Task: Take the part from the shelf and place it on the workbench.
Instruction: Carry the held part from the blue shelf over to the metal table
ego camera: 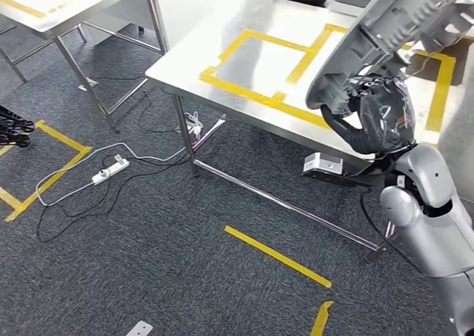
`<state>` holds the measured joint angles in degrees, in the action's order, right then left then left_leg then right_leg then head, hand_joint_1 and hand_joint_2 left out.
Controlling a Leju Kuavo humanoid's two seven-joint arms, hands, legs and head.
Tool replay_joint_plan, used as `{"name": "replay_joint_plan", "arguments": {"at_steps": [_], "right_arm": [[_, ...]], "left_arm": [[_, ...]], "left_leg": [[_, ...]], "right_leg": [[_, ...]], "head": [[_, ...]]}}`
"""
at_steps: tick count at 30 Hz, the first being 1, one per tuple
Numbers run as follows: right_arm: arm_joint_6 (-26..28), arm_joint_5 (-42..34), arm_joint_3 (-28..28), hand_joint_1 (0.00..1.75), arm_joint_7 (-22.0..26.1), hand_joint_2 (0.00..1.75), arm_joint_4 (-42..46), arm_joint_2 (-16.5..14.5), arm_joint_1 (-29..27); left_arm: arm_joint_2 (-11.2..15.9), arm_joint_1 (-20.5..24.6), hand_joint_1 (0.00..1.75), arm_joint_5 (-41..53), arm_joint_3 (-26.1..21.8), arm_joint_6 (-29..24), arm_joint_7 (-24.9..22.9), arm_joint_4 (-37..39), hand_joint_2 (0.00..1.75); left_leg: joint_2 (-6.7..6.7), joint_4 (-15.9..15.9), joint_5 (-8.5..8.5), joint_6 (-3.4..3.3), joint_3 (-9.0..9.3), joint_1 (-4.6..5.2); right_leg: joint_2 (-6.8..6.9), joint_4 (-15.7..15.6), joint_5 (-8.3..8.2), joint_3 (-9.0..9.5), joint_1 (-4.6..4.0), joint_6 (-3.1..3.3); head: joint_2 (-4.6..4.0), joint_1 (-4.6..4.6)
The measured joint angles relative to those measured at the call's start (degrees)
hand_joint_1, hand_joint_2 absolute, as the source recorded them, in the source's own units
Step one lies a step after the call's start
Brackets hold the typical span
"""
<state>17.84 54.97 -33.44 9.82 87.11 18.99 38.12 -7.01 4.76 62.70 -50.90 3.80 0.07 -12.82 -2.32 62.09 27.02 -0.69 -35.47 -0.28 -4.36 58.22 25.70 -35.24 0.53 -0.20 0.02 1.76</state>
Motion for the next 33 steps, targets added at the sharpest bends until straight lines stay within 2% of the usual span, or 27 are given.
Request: {"name": "replay_joint_plan", "arguments": {"at_steps": [1, 2, 4, 6, 8, 9, 10, 11, 12, 13, 14, 16, 17, 19, 20, 21, 23, 25, 26, 27, 28, 30, 31, 32, 33], "right_arm": [[0.01, -0.29, 0.02, 1.75, 0.06, 1.75, -0.01, -0.02, -0.01], [0.01, -0.63, 0.04, 1.75, 0.17, 1.75, -0.02, -0.02, -0.08], [0.02, -1.16, 0.11, 1.75, 0.45, 1.75, -0.02, -0.01, -0.30], [0.02, -1.41, 0.20, 1.75, 0.61, 1.75, 0.04, 0.01, -0.36], [0.02, -1.58, 0.22, 1.75, 0.71, 1.75, 0.09, 0.01, -0.34], [0.02, -1.63, 0.21, 1.75, 0.74, 1.75, 0.10, 0.01, -0.44], [0.02, -1.68, 0.20, 1.75, 0.76, 1.75, 0.10, 0.01, -0.64], [0.01, -1.71, 0.18, 1.75, 0.76, 1.75, 0.10, 0.01, -0.84], [0.01, -1.75, 0.17, 1.75, 0.72, 1.75, 0.10, 0.02, -0.99], [0.01, -1.78, 0.19, 1.75, 0.69, 1.75, 0.10, 0.02, -1.07], [0.01, -1.81, 0.22, 1.75, 0.67, 1.75, 0.11, 0.02, -1.07], [0.01, -1.83, 0.31, 1.75, 0.68, 1.75, 0.22, 0.01, -0.95], [0.00, -1.84, 0.37, 1.75, 0.68, 1.75, 0.28, 0.01, -0.93], [0.00, -1.84, 0.48, 1.75, 0.69, 1.75, 0.41, 0.04, -1.02], [0.00, -1.85, 0.51, 1.75, 0.69, 1.75, 0.48, 0.05, -1.08], [0.00, -1.87, 0.54, 1.75, 0.68, 1.75, 0.58, 0.07, -1.09], [-0.01, -1.94, 0.54, 1.75, 0.63, 1.75, 0.79, 0.07, -1.12], [-0.01, -1.98, 0.49, 1.75, 0.62, 1.75, 0.84, 0.07, -1.32], [-0.01, -1.97, 0.47, 1.75, 0.62, 1.75, 0.84, 0.07, -1.44], [-0.01, -1.97, 0.46, 1.75, 0.63, 1.75, 0.85, 0.07, -1.54], [-0.01, -1.96, 0.47, 1.75, 0.63, 1.75, 0.86, 0.07, -1.58], [-0.01, -1.93, 0.50, 1.75, 0.63, 1.75, 0.88, 0.07, -1.57], [-0.01, -1.91, 0.50, 1.75, 0.63, 1.75, 0.87, 0.08, -1.58], [0.00, -1.89, 0.51, 1.75, 0.64, 1.75, 0.87, 0.09, -1.62], [0.01, -1.88, 0.52, 1.75, 0.65, 1.75, 0.86, 0.11, -1.71]], "left_arm": [[0.04, -0.02, 0.00, -0.09, 0.00, 0.08, 0.16, 0.00, 1.75], [0.07, -0.03, 0.00, -0.20, 0.00, 0.15, 0.32, 0.01, 1.75], [-0.04, -0.01, 0.00, -0.40, 0.00, 0.30, 0.61, 0.01, 1.75], [-0.14, 0.09, 0.00, -0.47, 0.00, 0.06, 0.81, 0.02, 1.75], [-0.17, 0.14, 0.00, -0.45, 0.00, -1.02, 0.90, 0.02, 1.75], [-0.20, 0.11, 0.00, -0.43, 0.00, -1.64, 0.91, 0.02, 1.75], [-0.23, 0.08, 0.00, -0.40, 0.00, -2.10, 0.91, 0.02, 1.75], [-0.25, 0.08, 0.00, -0.38, 0.00, -2.34, 0.91, 0.02, 1.75], [-0.29, 0.11, 0.00, -0.37, 0.00, -2.46, 0.91, 0.02, 1.75], [-0.34, 0.15, 0.00, -0.36, 0.00, -2.51, 0.91, 0.02, 1.75], [-0.38, 0.19, 0.00, -0.36, 0.00, -2.54, 0.91, 0.02, 1.75], [-0.41, 0.20, 0.00, -0.29, 0.00, -2.59, 0.91, 0.02, 1.75], [-0.40, 0.19, 0.00, -0.23, 0.00, -2.61, 0.91, 0.02, 1.75], [-0.39, 0.18, 0.00, -0.13, 0.00, -2.60, 0.91, 0.02, 1.75], [-0.37, 0.24, 0.00, -0.09, 0.00, -2.53, 0.91, 0.02, 1.75], [-0.34, 0.30, 0.00, -0.07, 0.01, -2.45, 0.91, 0.02, 1.75], [-0.29, 0.35, 0.00, -0.07, 0.00, -2.29, 0.91, 0.02, 1.75], [-0.27, 0.39, 0.00, -0.09, -0.01, -2.23, 0.93, 0.02, 1.75], [-0.26, 0.43, 0.00, -0.08, -0.01, -2.22, 0.92, 0.02, 1.75], [-0.24, 0.44, 0.00, -0.05, -0.01, -2.21, 0.90, 0.02, 1.75], [-0.22, 0.39, 0.00, -0.02, 0.00, -2.21, 0.86, 0.02, 1.75], [-0.08, 0.19, 0.00, 0.01, 0.01, -2.21, 0.83, 0.03, 1.75], [0.01, 0.14, 0.00, 0.02, 0.01, -2.21, 0.83, 0.04, 1.75], [0.08, 0.14, 0.00, 0.02, 0.02, -2.21, 0.83, 0.06, 1.75], [0.12, 0.16, 0.00, 0.03, 0.03, -2.21, 0.83, 0.08, 1.75]], "left_leg": [[-0.66, -2.12, -0.48, -0.10, 0.85, 0.00], [-0.88, -2.95, -0.33, -0.12, 1.17, 0.03], [0.07, -3.52, -0.47, -0.35, 1.26, 0.03], [1.19, -4.17, -0.87, -0.95, 1.44, -0.11], [2.26, -4.44, -1.02, -1.31, 1.51, -0.11], [2.82, -4.43, -1.00, -1.37, 1.50, -0.10], [3.42, -4.41, -0.95, -1.39, 1.51, -0.10], [4.04, -4.40, -0.90, -1.37, 1.53, -0.11], [4.62, -4.36, -0.84, -1.30, 1.56, -0.14], [5.17, -4.30, -0.74, -1.16, 1.62, -0.18], [5.67, -4.20, -0.59, -0.93, 1.67, -0.15], [6.53, -3.79, -0.24, -0.34, 1.67, 0.14], [6.97, -3.68, -0.13, -0.07, 1.70, 0.30], [7.95, -3.65, 0.05, 0.40, 1.84, 0.37], [7.61, -3.32, 0.48, 0.70, 1.84, 0.25], [6.69, -2.10, 1.46, 0.98, 1.44, 0.12], [4.03, 3.75, 4.84, 1.39, -0.94, -0.09], [3.01, 11.00, 7.73, 1.40, -4.16, -0.06], [2.89, 12.67, 7.82, 1.27, -4.96, -0.03], [2.74, 12.12, 6.70, 1.00, -4.80, 0.01], [2.40, 9.47, 4.68, 0.63, -3.76, 0.06], [0.18, 1.91, 0.47, -0.33, -0.77, 0.11], [-0.93, -0.91, -0.51, -0.67, 0.37, 0.13], [-1.70, -2.50, -0.73, -0.89, 0.99, 0.16], [-1.75, -3.02, -0.46, -0.96, 1.23, 0.21]], "right_leg": [[-0.49, 0.04, -0.11, -0.23, 0.03, -0.26], [-0.99, 0.04, -0.25, -0.49, 0.10, -0.58], [-1.70, -0.03, -0.46, -1.01, 0.36, -1.29], [0.03, 1.67, 0.87, -2.16, 0.26, -1.78], [2.80, 7.83, 4.22, -4.99, 0.12, -2.07], [3.42, 11.69, 5.83, -6.71, 0.15, -2.23], [3.76, 14.70, 6.74, -8.05, 0.20, -2.39], [3.96, 15.65, 6.58, -8.45, 0.28, -2.54], [4.26, 14.33, 5.45, -7.72, 0.36, -2.66], [4.87, 11.01, 3.66, -5.93, 0.44, -2.74], [6.09, 6.87, 2.15, -3.74, 0.41, -2.82], [7.80, 1.07, 0.68, -0.46, 0.12, -2.38], [8.01, 0.14, 0.74, 0.05, -0.06, -2.03], [6.80, 0.07, 0.63, 0.07, -0.15, -1.17], [6.21, 0.04, 0.54, 0.05, -0.09, -0.84], [5.68, -0.02, 0.45, 0.08, 0.03, -0.49], [4.68, -0.07, 0.37, 0.14, 0.17, 0.03], [3.47, -0.06, 0.38, 0.19, 0.06, 0.28], [2.76, -0.05, 0.39, 0.22, -0.02, 0.32], [1.97, -0.03, 0.38, 0.27, -0.08, 0.33], [1.17, -0.03, 0.38, 0.32, -0.12, 0.32], [-0.25, 0.01, 0.35, 0.28, -0.10, 0.21], [-0.84, 0.05, 0.30, 0.11, -0.02, 0.04], [-1.37, 0.08, 0.20, -0.15, 0.12, -0.22], [-1.95, 0.03, 0.04, -0.42, 0.25, -0.58]], "head": [[0.00, 0.03], [0.00, 0.03], [0.00, 0.01], [0.00, 0.33], [0.00, 0.70], [0.00, 0.80], [0.00, 0.79], [0.00, 0.79], [0.00, 0.80], [0.00, 0.78], [0.00, 0.80], [0.00, 0.84], [0.00, 0.84], [0.00, 0.79], [0.00, 0.77], [0.00, 0.68], [0.00, 0.44], [0.00, 0.35], [0.00, 0.34], [0.00, 0.34], [0.00, 0.34], [0.00, 0.37], [0.00, 0.36], [0.00, 0.33], [0.00, 0.29]]}}
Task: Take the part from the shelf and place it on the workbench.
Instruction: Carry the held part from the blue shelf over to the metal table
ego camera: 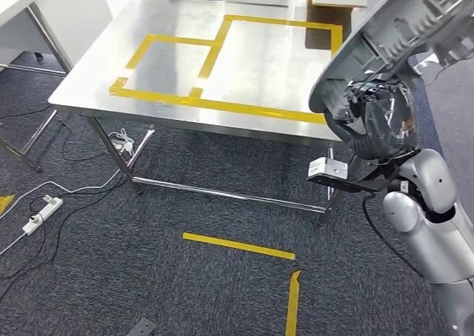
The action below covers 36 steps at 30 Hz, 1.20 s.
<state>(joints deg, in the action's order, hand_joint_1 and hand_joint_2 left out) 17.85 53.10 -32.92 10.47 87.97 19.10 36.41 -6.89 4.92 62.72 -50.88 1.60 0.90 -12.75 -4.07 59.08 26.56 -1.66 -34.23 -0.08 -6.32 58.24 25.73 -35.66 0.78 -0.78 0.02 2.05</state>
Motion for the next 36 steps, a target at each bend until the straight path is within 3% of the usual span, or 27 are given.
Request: {"name": "replay_joint_plan", "arguments": {"at_steps": [2, 4, 6, 8, 9, 10, 12, 14, 18, 20, 22, 23, 24, 25, 27, 28, 30, 33, 34, 36], "right_arm": [[0.01, -0.04, 0.11, 1.75, 0.01, 1.75, 0.05, 0.04, -0.21], [-0.01, -0.14, 0.29, 1.75, 0.00, 1.75, 0.14, 0.08, -0.17], [-0.03, -0.16, 0.41, 1.75, 0.00, 1.75, 0.17, 0.09, -0.10], [-0.03, 0.02, 0.44, 1.75, 0.00, 1.75, 0.17, 0.09, -0.36], [-0.02, 0.19, 0.44, 1.75, 0.00, 1.75, 0.17, 0.09, -0.51], [0.01, 0.43, 0.45, 1.75, 0.00, 1.75, 0.17, 0.13, -0.60], [0.09, 0.95, 0.52, 1.75, 0.00, 1.75, 0.17, 0.28, -0.57], [0.17, 1.29, 0.61, 1.75, 0.02, 1.75, 0.21, 0.47, -0.52], [0.20, 1.61, 0.74, 1.75, -0.01, 1.75, 0.31, 0.79, -0.68], [0.22, 1.69, 0.91, 1.75, -0.04, 1.75, 0.38, 0.84, -0.64], [0.23, 1.76, 0.93, 1.75, -0.01, 1.75, 0.39, 0.86, -0.66], [0.23, 1.80, 0.90, 1.75, 0.02, 1.75, 0.39, 0.87, -0.70], [0.23, 1.80, 0.87, 1.75, 0.03, 1.75, 0.39, 0.86, -0.73], [0.23, 1.80, 0.86, 1.75, 0.03, 1.75, 0.40, 0.86, -0.76], [0.23, 1.80, 0.86, 1.75, 0.03, 1.75, 0.40, 0.86, -0.76], [0.26, 1.80, 0.86, 1.75, 0.04, 1.75, 0.40, 0.88, -0.74], [0.30, 1.79, 0.90, 1.75, 0.04, 1.75, 0.40, 0.99, -0.75], [0.32, 1.80, 0.98, 1.75, -0.02, 1.75, 0.44, 1.19, -0.84], [0.31, 1.81, 0.98, 1.75, -0.03, 1.75, 0.46, 1.25, -0.76], [0.30, 1.85, 0.94, 1.75, -0.01, 1.75, 0.48, 1.37, -0.67]], "left_arm": [[-0.09, 0.09, 0.00, 0.01, 0.02, 0.07, 0.05, 0.01, 1.75], [-0.19, 0.16, 0.00, 0.06, 0.05, 0.26, 0.23, 0.02, 1.75], [-0.22, 0.14, 0.00, 0.12, 0.08, 0.53, 0.44, 0.03, 1.75], [-0.22, 0.05, 0.00, 0.02, 0.09, 0.74, 0.79, 0.03, 1.75], [-0.25, 0.04, 0.00, -0.09, 0.08, 0.79, 1.04, 0.03, 1.75], [-0.28, 0.05, 0.00, -0.20, 0.08, 0.72, 1.35, 0.03, 1.75], [-0.30, 0.14, 0.00, -0.31, 0.08, 0.50, 1.93, 0.03, 1.75], [-0.22, 0.19, 0.00, -0.31, 0.08, 0.39, 2.26, 0.03, 1.75], [-0.07, 0.23, 0.00, -0.11, 0.08, 0.39, 2.34, 0.03, 1.75], [-0.03, 0.31, 0.00, -0.07, 0.08, 0.38, 2.38, 0.03, 1.75], [-0.04, 0.32, 0.00, -0.09, 0.08, 0.38, 2.46, 0.03, 1.75], [-0.05, 0.34, 0.00, -0.09, 0.08, 0.38, 2.52, 0.03, 1.75], [-0.04, 0.36, 0.00, -0.09, 0.08, 0.38, 2.58, 0.03, 1.75], [-0.02, 0.34, 0.00, -0.07, 0.08, 0.38, 2.64, 0.03, 1.75], [0.12, 0.23, 0.00, -0.02, 0.08, 0.34, 2.70, 0.03, 1.75], [0.17, 0.19, 0.00, 0.03, 0.09, 0.29, 2.78, 0.03, 1.75], [0.25, 0.25, 0.00, 0.15, 0.13, 0.01, 2.95, 0.04, 1.75], [0.22, 0.27, 0.00, 0.36, 0.19, -0.37, 3.14, 0.05, 1.75], [0.21, 0.30, 0.00, 0.40, 0.20, -0.43, 3.17, 0.05, 1.75], [0.16, 0.40, 0.00, 0.42, 0.21, -0.52, 3.22, 0.05, 1.75]], "left_leg": [[1.18, -0.96, 0.00, -0.08, 0.35, -0.06], [2.24, -1.82, -0.34, -0.32, 0.72, -0.32], [3.09, -2.02, -0.43, -0.44, 0.83, -0.38], [3.85, -1.97, -0.38, -0.40, 0.85, -0.43], [4.14, -1.93, -0.33, -0.33, 0.87, -0.49], [4.33, -1.85, -0.24, -0.19, 0.90, -0.58], [4.53, -1.40, 0.12, 0.38, 0.87, -0.65], [4.59, -0.86, 0.44, 1.09, 0.67, -0.52], [4.73, 0.00, 1.23, 2.16, 0.50, -0.54], [4.64, 4.65, 3.72, 2.57, -1.54, -0.60], [4.59, 12.36, 6.82, 2.64, -5.34, -0.57], [4.58, 15.02, 7.34, 2.54, -6.78, -0.53], [4.57, 15.79, 6.76, 2.29, -7.41, -0.45], [4.54, 14.34, 5.06, 1.88, -7.04, -0.32], [4.34, 7.56, 0.48, 0.48, -4.49, 0.23], [4.25, 4.23, -0.87, -0.20, -3.13, 0.49], [4.20, 0.65, -0.90, -0.92, -1.62, 0.92], [4.29, -1.29, -0.23, -1.17, -0.23, 0.83], [4.28, -1.66, -0.19, -1.29, 0.35, 0.71], [4.24, -2.00, 0.11, -1.46, 1.14, 0.59]], "right_leg": [[-0.32, -0.04, -0.08, -0.52, 0.13, -0.73], [2.16, 2.52, 1.76, -1.97, -0.07, -1.23], [5.06, 9.36, 5.31, -5.10, -0.08, -1.57], [5.84, 14.98, 6.98, -7.62, 0.13, -2.03], [5.97, 14.94, 6.29, -7.53, 0.28, -2.25], [6.14, 12.64, 4.69, -6.28, 0.44, -2.45], [6.68, 4.85, 1.59, -1.97, 0.60, -2.75], [6.85, 0.46, 0.93, 0.62, 0.47, -2.28], [6.38, 0.31, 1.42, 0.98, 0.38, -0.47], [6.33, 0.25, 1.53, 1.30, 0.44, 0.23], [6.15, 0.26, 1.77, 1.55, 0.23, 0.66], [5.98, 0.26, 1.91, 1.71, 0.08, 0.81], [5.78, 0.27, 2.08, 1.93, -0.08, 0.92], [5.56, 0.27, 2.27, 2.21, -0.25, 0.99], [5.23, 0.24, 2.74, 2.82, -0.49, 0.99], [5.13, 0.23, 2.97, 2.98, -0.58, 0.86], [5.07, 0.27, 3.11, 3.00, -0.55, 0.31], [5.33, 1.04, 3.13, 2.79, -0.39, -0.76], [5.49, 2.27, 3.72, 2.17, -0.34, -1.05], [5.72, 7.83, 5.88, -0.99, -0.20, -1.52]], "head": [[0.00, -0.09], [0.00, 0.26], [0.00, 0.55], [0.00, 0.54], [0.00, 0.56], [0.00, 0.54], [0.00, 0.57], [0.00, 0.62], [0.00, 0.59], [0.00, 0.42], [0.00, 0.30], [0.00, 0.29], [0.00, 0.28], [0.00, 0.27], [0.00, 0.32], [0.00, 0.34], [0.00, 0.38], [0.00, 0.40], [0.00, 0.46], [0.00, 0.56]]}}
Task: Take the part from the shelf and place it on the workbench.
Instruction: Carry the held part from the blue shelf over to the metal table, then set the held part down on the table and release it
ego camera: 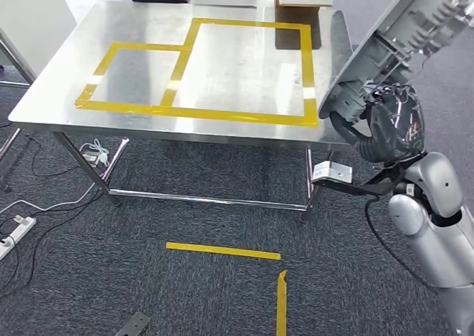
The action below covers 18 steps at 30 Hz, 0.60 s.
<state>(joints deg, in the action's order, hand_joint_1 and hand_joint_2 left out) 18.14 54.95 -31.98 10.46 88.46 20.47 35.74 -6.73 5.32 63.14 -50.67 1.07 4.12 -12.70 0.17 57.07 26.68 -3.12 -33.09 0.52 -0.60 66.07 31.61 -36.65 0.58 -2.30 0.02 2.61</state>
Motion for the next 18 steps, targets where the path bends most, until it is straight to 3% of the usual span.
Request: {"name": "replay_joint_plan", "arguments": {"at_steps": [2, 3, 4, 6, 7, 9, 12, 13, 15, 17, 18], "right_arm": [[-0.02, 0.06, -0.10, 1.75, 0.08, 1.75, 0.00, 0.10, -0.37], [-0.03, 0.07, -0.16, 1.75, 0.11, 1.75, 0.00, 0.11, -0.70], [-0.03, 0.05, -0.21, 1.75, 0.10, 1.75, -0.01, 0.13, -0.99], [-0.04, 0.02, -0.21, 1.75, 0.05, 1.75, -0.03, 0.21, -1.36], [-0.04, 0.02, -0.23, 1.75, 0.04, 1.75, -0.07, 0.25, -1.40], [-0.04, 0.07, -0.26, 1.75, 0.07, 1.75, -0.12, 0.31, -1.38], [-0.03, 0.06, -0.20, 1.75, 0.03, 1.75, -0.04, 0.33, -1.53], [-0.04, 0.01, -0.16, 1.75, -0.01, 1.75, -0.02, 0.34, -1.55], [-0.04, -0.01, -0.07, 1.75, -0.06, 1.75, 0.02, 0.34, -1.53], [-0.05, 0.04, -0.13, 1.75, -0.02, 1.75, 0.02, 0.34, -1.62], [-0.07, 0.08, -0.22, 1.75, 0.00, 1.75, 0.02, 0.33, -1.74]], "left_arm": [[-0.08, -0.09, 0.00, -0.01, -0.01, 0.04, 0.03, 0.00, 1.75], [-0.11, -0.21, 0.00, -0.02, -0.02, 0.10, 0.04, 0.00, 1.75], [-0.14, -0.32, 0.00, -0.04, -0.02, 0.16, 0.04, 0.00, 1.75], [-0.19, -0.45, 0.00, -0.06, -0.03, 0.23, 0.07, 0.00, 1.75], [-0.17, -0.43, 0.00, -0.07, -0.03, 0.23, 0.08, 0.00, 1.75], [-0.12, -0.36, 0.00, -0.07, -0.03, 0.22, 0.10, 0.00, 1.75], [-0.10, -0.27, 0.00, -0.07, -0.03, 0.21, 0.13, 0.00, 1.75], [-0.09, -0.18, 0.00, -0.07, -0.02, 0.20, 0.14, 0.00, 1.75], [-0.15, -0.05, 0.00, -0.07, -0.02, 0.18, 0.17, 0.00, 1.75], [-0.20, -0.18, 0.00, -0.19, -0.03, 0.08, 0.24, 0.00, 1.75], [-0.19, -0.30, 0.00, -0.28, -0.03, 0.02, 0.28, 0.00, 1.75]], "left_leg": [[-0.01, 0.01, 0.72, 0.02, 0.63, -0.11], [-0.01, 0.01, 1.19, 0.15, 1.13, -0.21], [-0.01, 0.02, 1.71, 0.35, 1.78, -0.37], [-0.02, 0.01, 2.95, 0.95, 3.30, -0.70], [-0.03, 0.05, 3.53, 1.33, 3.97, -0.81], [0.03, 0.06, 4.43, 2.21, 4.74, -0.82], [0.14, 1.38, 4.63, 3.14, 5.28, -0.83], [0.10, 3.41, 4.47, 3.36, 4.43, -0.89], [0.01, 10.13, 5.06, 3.79, 0.40, -1.00], [0.02, 16.25, 7.81, 4.02, -4.71, -1.02], [0.01, 17.45, 9.15, 3.99, -6.56, -0.99]], "right_leg": [[0.02, 6.25, 1.47, -4.38, 0.17, -0.48], [0.05, 7.35, 0.93, -5.77, 0.29, -0.75], [0.11, 6.35, -0.67, -6.12, 0.44, -1.01], [0.49, -0.21, -5.63, -4.33, 0.83, -1.50], [0.76, -3.59, -6.99, -3.28, 0.81, -1.61], [1.05, -6.97, -7.31, -1.74, 0.48, -0.76], [0.67, -7.57, -5.99, -0.10, 0.33, 1.37], [0.61, -7.61, -5.48, 0.65, 0.40, 1.79], [0.56, -7.66, -4.33, 2.20, 0.48, 2.36], [0.35, -7.67, -3.02, 3.75, 0.47, 2.58], [0.20, -7.68, -2.28, 4.68, 0.46, 2.61]], "head": [[0.00, -0.02], [0.00, -0.02], [0.00, -0.02], [0.00, 0.00], [0.00, 0.03], [0.00, -0.08], [0.00, -0.37], [0.00, -0.44], [0.00, -0.56], [0.00, -0.64], [0.00, -0.68]]}}
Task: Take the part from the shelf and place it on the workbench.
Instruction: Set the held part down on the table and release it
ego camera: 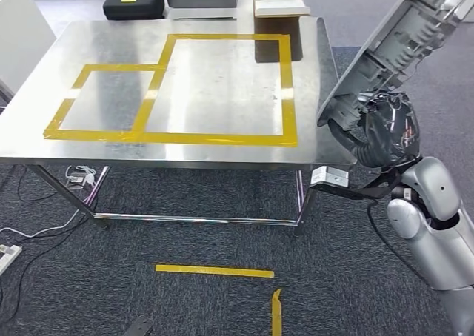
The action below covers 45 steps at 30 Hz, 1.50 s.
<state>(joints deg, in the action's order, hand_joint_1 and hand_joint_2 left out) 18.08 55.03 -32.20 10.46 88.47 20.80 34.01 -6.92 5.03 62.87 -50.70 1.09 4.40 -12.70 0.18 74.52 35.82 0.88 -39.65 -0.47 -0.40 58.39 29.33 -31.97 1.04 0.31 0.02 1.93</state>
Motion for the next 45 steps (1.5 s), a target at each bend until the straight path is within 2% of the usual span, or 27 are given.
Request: {"name": "replay_joint_plan", "arguments": {"at_steps": [1, 2, 3, 5, 6, 7, 9, 10, 12, 14, 16, 17, 18, 20, 21, 22, 24, 26, 30, 31, 32, 34, 36, 39, 41, 42, 45], "right_arm": [[-0.03, 0.07, -0.16, 1.75, 0.01, 1.75, -0.02, -0.03, -0.11], [-0.08, 0.15, -0.34, 1.75, 0.00, 1.75, -0.07, -0.07, -0.17], [-0.13, 0.27, -0.52, 1.75, -0.02, 1.75, -0.15, -0.14, -0.20], [-0.24, 0.57, -0.88, 1.75, -0.04, 1.75, -0.49, -0.34, -0.18], [-0.31, 0.72, -1.04, 1.75, -0.04, 1.75, -0.68, -0.47, -0.20], [-0.36, 0.86, -1.17, 1.75, -0.04, 1.75, -0.84, -0.58, -0.22], [-0.41, 1.00, -1.31, 1.75, -0.04, 1.75, -0.95, -0.72, 0.06], [-0.38, 1.03, -1.32, 1.75, -0.05, 1.75, -0.96, -0.75, 0.34], [-0.35, 1.04, -1.36, 1.75, -0.04, 1.75, -0.99, -0.80, 0.82], [-0.43, 1.05, -1.54, 1.75, -0.03, 1.75, -1.08, -0.80, 0.92], [-0.67, 1.13, -1.91, 1.75, -0.03, 1.75, -1.23, -0.82, 0.92], [-0.83, 1.25, -2.14, 1.75, -0.03, 1.75, -1.35, -0.85, 0.97], [-0.96, 1.46, -2.35, 1.75, -0.05, 1.75, -1.48, -0.89, 1.06], [-1.13, 1.97, -2.82, 1.75, -0.11, 1.75, -1.87, -1.04, 1.38], [-1.17, 2.17, -3.04, 1.75, -0.15, 1.75, -2.05, -1.16, 1.60], [-1.21, 2.31, -3.24, 1.75, -0.18, 1.75, -2.20, -1.30, 1.81], [-1.26, 2.43, -3.59, 1.75, -0.17, 1.75, -2.32, -1.60, 2.11], [-1.26, 2.43, -3.88, 1.75, -0.19, 1.75, -2.39, -1.86, 2.25], [-1.32, 2.25, -4.26, 1.75, -0.31, 1.75, -2.88, -2.27, 2.36], [-1.35, 2.13, -4.38, 1.75, -0.31, 1.75, -3.12, -2.46, 2.35], [-1.38, 2.00, -4.51, 1.75, -0.31, 1.75, -3.36, -2.67, 2.35], [-1.43, 1.88, -4.75, 1.75, -0.30, 1.75, -3.83, -3.13, 2.41], [-1.60, 1.85, -4.99, 1.75, -0.28, 1.75, -4.43, -3.74, 2.76], [-2.11, 1.79, -5.52, 1.75, -0.28, 1.75, -5.56, -4.80, 3.22], [-2.28, 1.74, -5.84, 1.75, -0.28, 1.75, -6.21, -5.38, 3.51], [-2.34, 1.73, -5.96, 1.75, -0.28, 1.75, -6.54, -5.60, 3.76], [-2.87, 1.59, -6.43, 1.75, -0.26, 1.75, -8.01, -6.02, 4.25]], "left_arm": [[0.03, -0.11, 0.00, -0.09, -0.01, -0.05, 0.07, 0.00, 1.75], [0.07, -0.19, 0.00, -0.13, -0.01, -0.07, 0.14, 0.00, 1.75], [0.13, -0.28, 0.00, -0.14, -0.01, -0.04, 0.22, 0.00, 1.75], [0.27, -0.56, 0.00, -0.14, -0.01, 0.06, 0.38, 0.00, 1.75], [0.33, -0.69, 0.00, -0.14, -0.01, 0.13, 0.43, 0.00, 1.75], [0.36, -0.77, 0.00, -0.14, -0.01, 0.19, 0.49, 0.00, 1.75], [0.25, -0.60, 0.00, -0.14, -0.01, 0.28, 0.57, 0.00, 1.75], [0.19, -0.47, 0.00, -0.14, -0.01, 0.30, 0.60, 0.00, 1.75], [0.14, -0.31, 0.00, -0.14, -0.01, 0.30, 0.60, 0.00, 1.75], [0.11, -0.33, 0.00, -0.13, -0.01, 0.19, 0.55, 0.00, 1.75], [0.04, -0.41, 0.00, -0.12, -0.01, -0.03, 0.45, 0.00, 1.75], [0.00, -0.41, 0.00, -0.11, -0.01, -0.14, 0.40, 0.00, 1.75], [-0.05, -0.39, 0.00, -0.07, -0.01, -0.30, 0.40, 0.00, 1.75], [-0.29, -0.21, 0.00, 0.15, -0.01, -0.94, 0.26, 0.05, 1.75], [-0.39, -0.08, 0.00, 0.28, 0.00, -1.32, 0.15, 0.08, 1.75], [-0.48, 0.07, 0.00, 0.38, 0.01, -1.63, 0.04, 0.11, 1.75], [-0.45, 0.27, 0.00, 0.52, 0.05, -1.95, -0.04, 0.11, 1.75], [-0.41, 0.41, 0.00, 0.72, 0.11, -2.22, 0.03, 0.11, 1.75], [-0.45, 0.44, 0.00, 1.21, 0.18, -2.67, 0.11, 0.11, 1.75], [-0.45, 0.38, 0.00, 1.32, 0.20, -2.68, 0.10, 0.11, 1.75], [-0.43, 0.35, 0.00, 1.43, 0.22, -2.68, 0.10, 0.11, 1.75], [-0.39, 0.34, 0.00, 1.58, 0.28, -2.68, 0.04, 0.13, 1.75], [-0.38, 0.41, 0.00, 1.75, 0.42, -2.66, -0.16, 0.16, 1.75], [-0.45, 0.54, 0.00, 2.09, 0.73, -2.64, -0.45, 0.17, 1.75], [-0.53, 0.70, 0.00, 2.25, 0.91, -2.67, -0.47, 0.17, 1.75], [-0.56, 0.84, 0.00, 2.28, 1.00, -2.68, -0.47, 0.17, 1.75], [-0.59, 1.03, 0.00, 2.37, 1.16, -2.64, -0.47, 0.17, 1.75]], "left_leg": [[0.00, -0.47, 0.51, -0.16, -1.06, 0.07], [0.00, -2.47, -0.32, -0.44, -1.47, 0.18], [-0.01, -5.61, -3.00, -0.87, -1.43, 0.37], [-0.24, -11.91, -9.84, -1.81, -1.18, 0.93], [-0.42, -13.70, -11.99, -2.15, -0.91, 1.17], [-0.61, -14.63, -12.63, -2.35, -0.60, 1.25], [-0.82, -15.26, -12.04, -2.75, 0.97, 1.06], [-0.87, -15.62, -11.91, -3.01, 1.79, 0.91], [-0.91, -15.84, -11.35, -3.44, 3.28, 0.76], [-0.95, -15.82, -10.31, -3.64, 4.49, 0.80], [-1.11, -15.80, -9.16, -3.75, 5.91, 0.94], [-1.23, -15.80, -8.53, -3.79, 6.72, 1.05], [-1.33, -15.81, -7.89, -3.82, 7.50, 1.17], [-1.50, -15.85, -6.80, -3.67, 8.70, 1.35], [-1.58, -15.95, -6.39, -3.46, 8.95, 1.37], [-1.64, -15.92, -6.17, -3.21, 9.14, 1.39], [-1.63, -15.95, -5.93, -2.66, 9.37, 1.40], [-1.41, -13.83, -5.29, -2.04, 8.58, 1.36], [-0.95, -1.91, -0.96, -0.41, 1.28, 0.38], [-0.92, -1.19, -1.30, -0.12, 0.21, 0.15], [-0.90, -2.53, -2.94, 0.08, 0.08, -0.04], [-0.90, -9.20, -8.19, 0.29, 1.77, -0.29], [-0.88, -14.67, -10.63, -0.08, 3.09, -0.11], [-0.88, -15.75, -10.62, -1.44, 3.28, 0.17], [-0.89, -16.17, -10.72, -2.08, 3.58, -0.02], [-0.88, -16.34, -10.71, -2.36, 3.74, -0.14], [-0.89, -16.33, -10.40, -2.89, 3.99, -0.11]], "right_leg": [[-0.14, -0.02, 0.79, 1.06, 0.00, -0.03], [-0.24, -0.05, 1.64, 2.20, 0.00, -0.12], [-0.29, -0.11, 2.50, 3.20, 0.00, -0.25], [-0.52, -0.27, 4.09, 4.91, -0.08, -0.70], [-0.69, -0.69, 4.80, 5.53, -0.14, -1.00], [-0.89, -0.74, 4.97, 6.27, -0.23, -1.39], [-0.95, -0.08, 4.49, 6.95, -0.32, -2.13], [-0.73, 1.69, 3.85, 6.45, -0.35, -2.43], [-0.21, 7.34, 4.07, 2.72, -0.37, -2.75], [-0.07, 12.93, 7.08, -2.35, -0.40, -2.91], [-0.07, 13.63, 9.99, -5.77, -0.54, -2.73], [-0.07, 11.81, 9.38, -6.40, -0.68, -2.38], [-0.07, 8.83, 6.84, -6.45, -0.93, -1.80], [-0.32, 2.83, -0.39, -6.01, -1.58, -0.65], [-0.39, 1.03, -2.96, -5.63, -1.84, -0.30], [-0.46, 0.12, -4.14, -5.46, -2.02, -0.11], [-0.33, -0.62, -4.33, -4.45, -1.90, 0.14], [-0.17, -1.23, -4.24, -3.35, -1.53, 0.46], [0.15, -1.37, -3.10, -2.05, -1.12, 0.58], [0.12, -1.32, -2.79, -1.75, -1.01, 0.50], [0.08, -1.24, -2.45, -1.39, -0.87, 0.37], [0.03, -1.09, -1.72, -0.60, -0.60, -0.04], [-0.06, -0.95, -1.28, -0.46, -0.50, -0.64], [-0.17, -0.96, -0.85, -0.82, -0.50, -1.70], [-0.04, 0.38, 0.35, -1.56, -0.41, -2.28], [0.01, 2.78, 1.63, -2.82, -0.39, -2.46], [0.06, 13.82, 5.28, -8.97, -0.37, -2.75]], "head": [[0.00, -0.02], [0.00, -0.02], [0.00, -0.04], [0.00, -0.12], [0.00, -0.13], [0.00, -0.15], [0.00, -0.09], [-0.01, 0.01], [-0.01, 0.20], [0.00, 0.26], [0.00, 0.29], [0.00, 0.29], [0.00, 0.31], [0.00, 0.29], [0.00, 0.34], [0.00, 0.37], [0.00, 0.46], [0.00, 0.30], [0.00, 0.11], [0.00, 0.11], [0.00, 0.10], [0.00, 0.11], [0.00, 0.05], [0.00, 0.11], [0.00, 0.26], [0.00, 0.34], [0.00, 0.44]]}}
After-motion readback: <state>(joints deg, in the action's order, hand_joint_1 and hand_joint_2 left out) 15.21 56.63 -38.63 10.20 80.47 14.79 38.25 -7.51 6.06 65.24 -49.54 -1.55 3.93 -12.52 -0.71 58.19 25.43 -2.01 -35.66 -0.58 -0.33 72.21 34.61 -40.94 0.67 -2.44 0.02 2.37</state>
